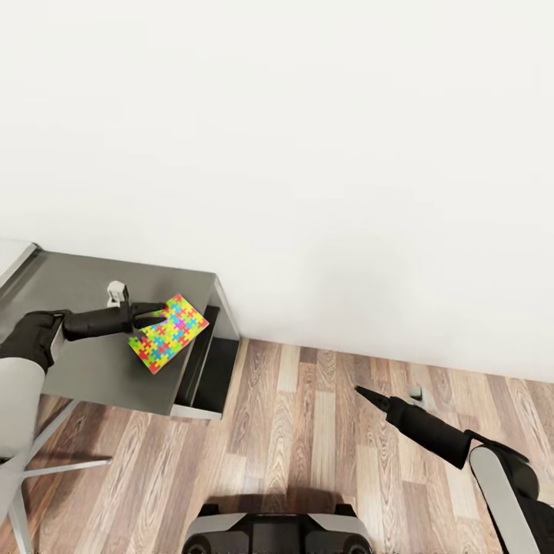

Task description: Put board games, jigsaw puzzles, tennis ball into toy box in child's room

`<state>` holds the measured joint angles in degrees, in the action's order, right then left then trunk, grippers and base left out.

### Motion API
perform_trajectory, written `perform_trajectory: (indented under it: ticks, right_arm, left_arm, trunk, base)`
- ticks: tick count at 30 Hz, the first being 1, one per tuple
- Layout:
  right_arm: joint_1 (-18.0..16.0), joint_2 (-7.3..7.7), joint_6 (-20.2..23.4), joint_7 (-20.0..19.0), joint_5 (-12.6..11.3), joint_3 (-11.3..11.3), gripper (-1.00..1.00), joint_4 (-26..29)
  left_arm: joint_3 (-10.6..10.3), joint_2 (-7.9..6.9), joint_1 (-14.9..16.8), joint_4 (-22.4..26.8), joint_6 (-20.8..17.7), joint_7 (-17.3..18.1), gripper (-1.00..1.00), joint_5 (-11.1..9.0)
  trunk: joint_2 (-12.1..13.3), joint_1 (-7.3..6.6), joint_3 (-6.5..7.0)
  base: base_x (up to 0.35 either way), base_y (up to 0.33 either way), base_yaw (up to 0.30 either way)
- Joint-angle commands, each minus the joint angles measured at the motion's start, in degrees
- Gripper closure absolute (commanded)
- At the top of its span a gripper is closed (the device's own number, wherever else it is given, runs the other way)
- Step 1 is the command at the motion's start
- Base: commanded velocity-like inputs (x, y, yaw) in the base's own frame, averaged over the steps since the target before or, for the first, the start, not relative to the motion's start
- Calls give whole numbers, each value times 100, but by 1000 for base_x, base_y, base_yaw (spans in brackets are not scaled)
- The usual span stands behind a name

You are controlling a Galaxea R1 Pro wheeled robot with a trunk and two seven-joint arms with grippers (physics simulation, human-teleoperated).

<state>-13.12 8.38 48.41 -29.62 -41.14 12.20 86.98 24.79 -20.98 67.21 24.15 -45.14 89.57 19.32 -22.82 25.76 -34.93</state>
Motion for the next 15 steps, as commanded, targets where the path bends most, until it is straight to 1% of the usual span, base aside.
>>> perform_trajectory:
  ticks: [1, 2, 4, 6, 10, 12, 15]
  right_arm:
    - [-49, -14, 25, -53, 9, -27, -100, -9]
    - [-114, -30, 12, -101, 12, -129, -100, -30]
    - [-161, -38, -1, -132, 11, -245, -100, -63]
    - [-209, -48, -27, -165, 13, -412, -100, -134]
    - [-234, -54, -38, -188, 11, -521, -100, -170]
    - [-238, -55, -39, -191, 10, -538, -100, -176]
    - [-241, -55, -41, -193, 10, -559, -100, -180]
  left_arm:
    - [33, 24, -6, 1, -13, 43, -100, 58]
    - [30, 54, -22, 1, 53, 43, -100, 57]
    - [29, 75, -32, 1, 99, 43, -100, 56]
    - [29, 97, -43, 2, 148, 43, -100, 55]
    - [33, 98, -48, 2, 173, 43, -100, 54]
    - [30, 95, -49, 2, 176, 43, -100, 54]
    - [23, 85, -50, 2, 180, 43, -100, 54]
  trunk:
    - [-10, 2, -17]
    - [-10, 2, -26]
    - [-10, 2, -45]
    - [-10, 2, -55]
    - [-10, 2, -63]
    - [-10, 2, -64]
    - [-10, 2, -65]
  base:
    - [0, 32, 0]
    - [0, 109, 0]
    - [0, 158, 0]
    - [0, 204, 0]
    - [0, 113, 0]
    - [0, 122, 0]
    - [0, 219, 0]
